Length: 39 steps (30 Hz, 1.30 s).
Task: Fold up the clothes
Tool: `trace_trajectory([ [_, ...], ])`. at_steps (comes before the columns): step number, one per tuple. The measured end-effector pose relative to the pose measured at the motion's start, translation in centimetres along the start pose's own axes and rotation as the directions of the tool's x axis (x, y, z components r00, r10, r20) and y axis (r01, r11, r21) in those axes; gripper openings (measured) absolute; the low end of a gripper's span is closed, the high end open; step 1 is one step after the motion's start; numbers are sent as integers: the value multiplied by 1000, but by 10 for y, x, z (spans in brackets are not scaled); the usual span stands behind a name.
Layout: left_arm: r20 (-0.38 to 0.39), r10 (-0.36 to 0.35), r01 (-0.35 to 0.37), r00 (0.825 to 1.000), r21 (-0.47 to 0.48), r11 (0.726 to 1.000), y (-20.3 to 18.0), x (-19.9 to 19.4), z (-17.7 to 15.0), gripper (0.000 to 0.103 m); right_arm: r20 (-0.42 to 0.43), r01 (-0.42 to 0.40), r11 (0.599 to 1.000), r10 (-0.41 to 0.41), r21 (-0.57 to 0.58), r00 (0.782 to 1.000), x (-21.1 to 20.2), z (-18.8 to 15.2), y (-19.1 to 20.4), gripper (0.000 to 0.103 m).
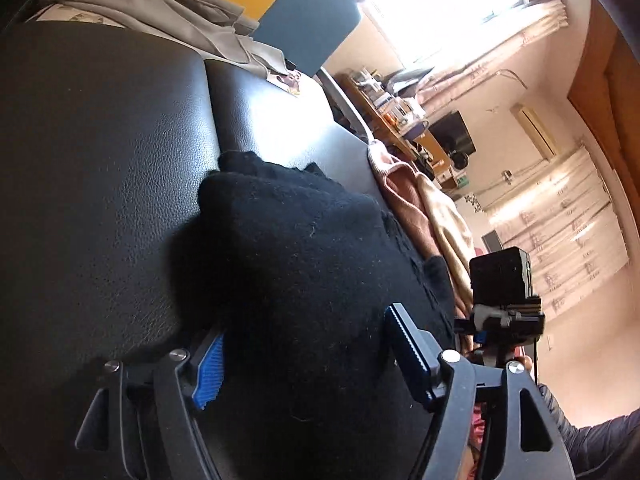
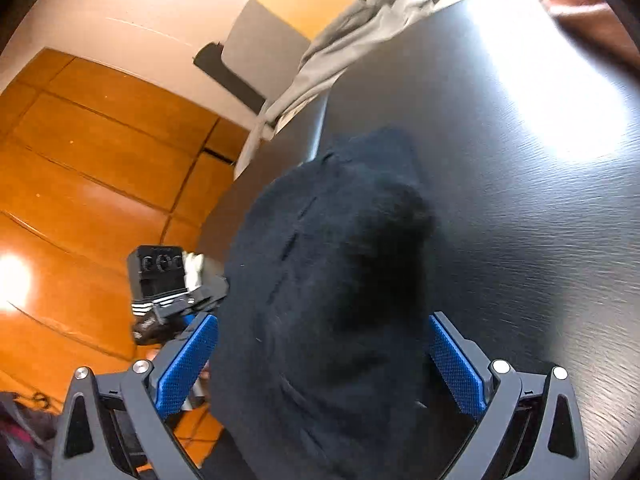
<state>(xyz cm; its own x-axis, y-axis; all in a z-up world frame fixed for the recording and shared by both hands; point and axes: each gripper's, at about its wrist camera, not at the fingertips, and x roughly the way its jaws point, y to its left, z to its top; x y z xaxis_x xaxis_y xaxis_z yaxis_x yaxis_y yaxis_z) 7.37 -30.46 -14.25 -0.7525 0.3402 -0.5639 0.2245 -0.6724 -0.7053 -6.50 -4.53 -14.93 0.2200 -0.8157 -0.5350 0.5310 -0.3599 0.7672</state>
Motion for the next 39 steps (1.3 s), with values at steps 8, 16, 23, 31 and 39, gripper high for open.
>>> trace_trajectory([
  [8, 35, 31, -29, 999, -46, 999, -1, 2, -9, 40, -67, 14, 999, -12, 34, 998, 12, 3, 5, 78],
  [16, 146, 23, -14, 989, -67, 998, -3, -62, -50, 34, -81, 33, 999, -34, -18, 996, 22, -19, 24, 37],
  [23, 332, 156, -129, 930, -104, 986, 16, -192, -90, 34, -218, -142, 986, 120, -89, 968, 91, -44, 83, 37],
  [31, 607, 351, -298, 713, -191, 935, 46, -394, -106, 34, -424, -395, 880, 261, -266, 867, 226, -41, 249, 36],
  [39, 663, 502, -352, 555, -360, 864, 124, -526, -82, 35, -545, -567, 715, 307, -409, 781, 343, -26, 441, 37],
])
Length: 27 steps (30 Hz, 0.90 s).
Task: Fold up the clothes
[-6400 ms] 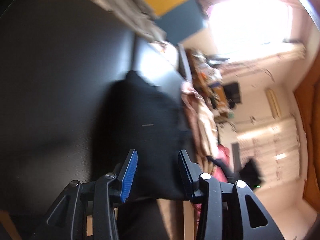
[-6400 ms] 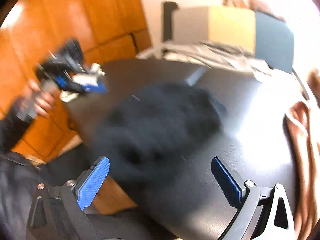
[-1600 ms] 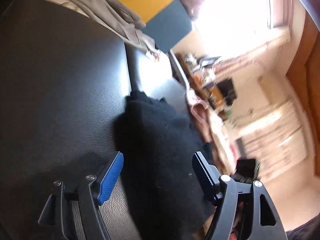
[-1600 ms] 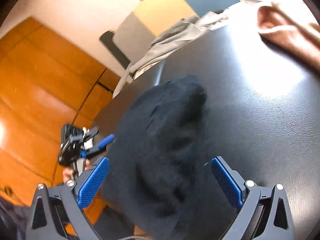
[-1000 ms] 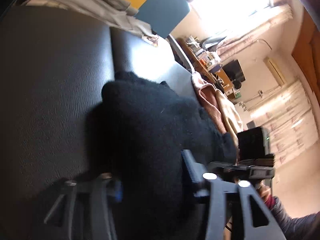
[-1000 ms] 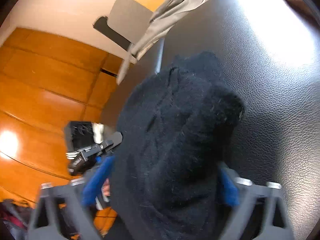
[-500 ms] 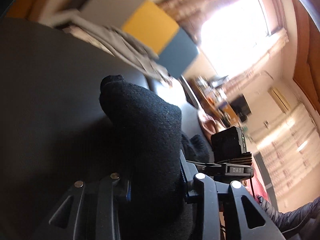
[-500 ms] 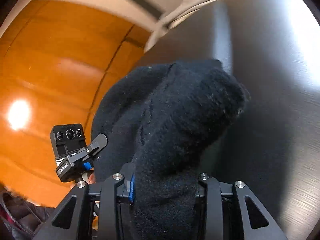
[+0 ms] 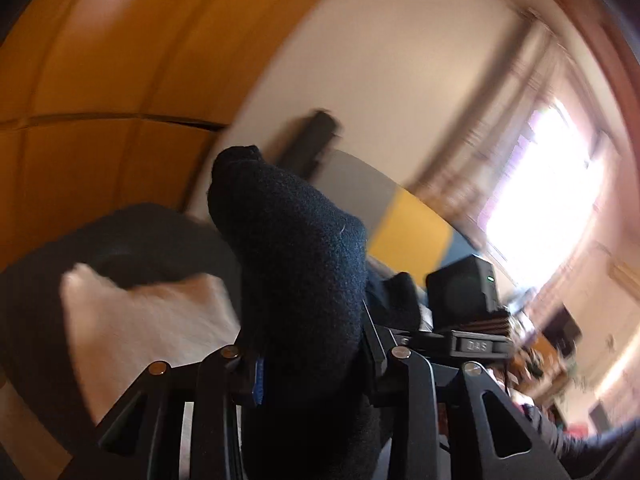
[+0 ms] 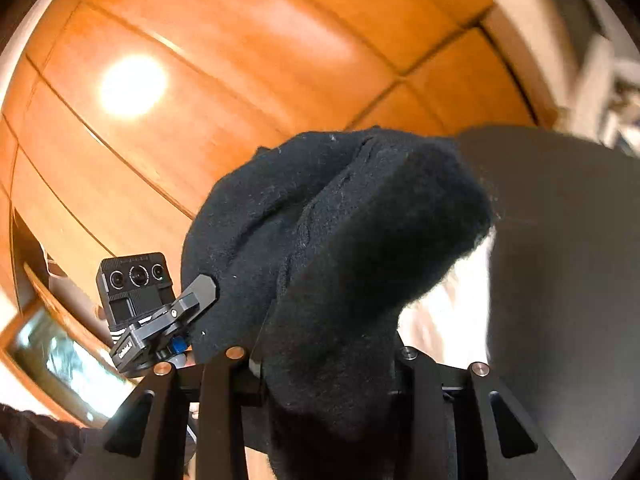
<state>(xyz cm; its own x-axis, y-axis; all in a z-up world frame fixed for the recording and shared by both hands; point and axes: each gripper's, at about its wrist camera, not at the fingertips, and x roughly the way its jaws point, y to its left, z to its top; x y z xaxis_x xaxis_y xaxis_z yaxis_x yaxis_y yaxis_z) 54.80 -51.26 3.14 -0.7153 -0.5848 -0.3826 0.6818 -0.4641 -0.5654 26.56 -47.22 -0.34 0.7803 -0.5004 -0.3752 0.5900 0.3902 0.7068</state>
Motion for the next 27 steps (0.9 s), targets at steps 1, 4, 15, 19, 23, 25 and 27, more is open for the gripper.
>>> trace_trajectory([
  [1, -17, 37, -37, 999, -34, 999, 19, 7, 4, 35, -16, 3, 1000, -3, -1, 1000, 18, 13, -1, 36],
  [4, -163, 172, -204, 972, -208, 957, 102, 41, -14, 35, -105, 65, 998, -63, 18, 993, 72, 32, -24, 37],
  [15, -76, 176, -189, 981, -211, 959, 135, 42, -9, 37, -202, 165, 977, -136, 133, 970, 137, 9, -95, 47],
  [19, -116, 212, -231, 970, -183, 956, 142, 49, 3, 37, -156, 188, 981, -179, 44, 971, 127, 25, -69, 45],
  [23, -186, 194, -243, 963, -302, 922, 171, 47, -7, 47, -201, 230, 970, -210, 79, 957, 142, 23, -96, 46],
  [25, -182, 215, -262, 960, -301, 917, 168, 38, -4, 57, -180, 193, 970, -166, 150, 970, 133, 14, -107, 48],
  [27, -149, 284, -314, 947, -254, 915, 160, 22, 5, 58, -161, 171, 966, -141, 193, 977, 118, 13, -109, 54],
])
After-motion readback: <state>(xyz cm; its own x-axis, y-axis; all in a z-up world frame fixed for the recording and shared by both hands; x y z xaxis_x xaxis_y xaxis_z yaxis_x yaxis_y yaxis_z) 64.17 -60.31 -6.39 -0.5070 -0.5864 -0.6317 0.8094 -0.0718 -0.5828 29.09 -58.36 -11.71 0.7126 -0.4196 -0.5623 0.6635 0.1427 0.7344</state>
